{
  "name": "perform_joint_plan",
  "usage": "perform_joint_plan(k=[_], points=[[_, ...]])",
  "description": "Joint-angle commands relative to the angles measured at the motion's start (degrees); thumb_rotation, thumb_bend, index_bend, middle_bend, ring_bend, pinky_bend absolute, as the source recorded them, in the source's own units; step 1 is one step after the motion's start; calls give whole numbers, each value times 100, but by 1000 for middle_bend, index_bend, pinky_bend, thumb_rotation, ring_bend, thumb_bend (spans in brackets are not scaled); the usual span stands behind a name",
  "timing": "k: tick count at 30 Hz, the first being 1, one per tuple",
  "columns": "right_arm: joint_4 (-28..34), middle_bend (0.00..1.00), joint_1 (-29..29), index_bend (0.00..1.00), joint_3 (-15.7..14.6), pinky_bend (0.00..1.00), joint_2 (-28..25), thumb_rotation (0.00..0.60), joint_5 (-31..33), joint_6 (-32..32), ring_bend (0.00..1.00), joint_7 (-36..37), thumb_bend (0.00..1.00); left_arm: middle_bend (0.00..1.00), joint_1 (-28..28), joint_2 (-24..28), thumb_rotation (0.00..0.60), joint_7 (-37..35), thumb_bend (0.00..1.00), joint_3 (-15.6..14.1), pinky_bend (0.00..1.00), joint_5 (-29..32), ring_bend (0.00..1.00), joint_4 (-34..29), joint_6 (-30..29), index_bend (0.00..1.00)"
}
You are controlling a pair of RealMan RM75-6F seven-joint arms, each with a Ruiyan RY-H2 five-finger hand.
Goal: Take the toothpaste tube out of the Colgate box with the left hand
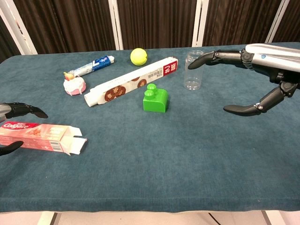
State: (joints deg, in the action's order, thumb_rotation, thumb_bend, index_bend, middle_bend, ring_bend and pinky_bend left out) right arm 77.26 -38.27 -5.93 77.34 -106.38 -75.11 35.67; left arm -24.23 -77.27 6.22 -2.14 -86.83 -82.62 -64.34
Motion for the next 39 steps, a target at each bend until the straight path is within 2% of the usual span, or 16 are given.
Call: perform_joint_plan(k=[1,20,29,39], points=[[0,108,4,181,-4,34,-3,600,5,-7,0,-11,267,193,-2,-8,600,15,427,0,219,11,129,7,12,224],[-87,108,233,181,-94,34,-57,600,-5,-254,0,-357,267,193,-14,-35,600,211,428,34,220,97,129,121,56,223],[-59,108,846,181,-98,34,-208,600,181,-764,1,-1451,266,193,-8,-32,600,633,428,96,227,391,129,397,202,203],[43,107,1627,182,-429,34,-600,600,20,-1463,0,-1969,266,193,51,168,600,1047,427,100,231,690,129,331,310,203]])
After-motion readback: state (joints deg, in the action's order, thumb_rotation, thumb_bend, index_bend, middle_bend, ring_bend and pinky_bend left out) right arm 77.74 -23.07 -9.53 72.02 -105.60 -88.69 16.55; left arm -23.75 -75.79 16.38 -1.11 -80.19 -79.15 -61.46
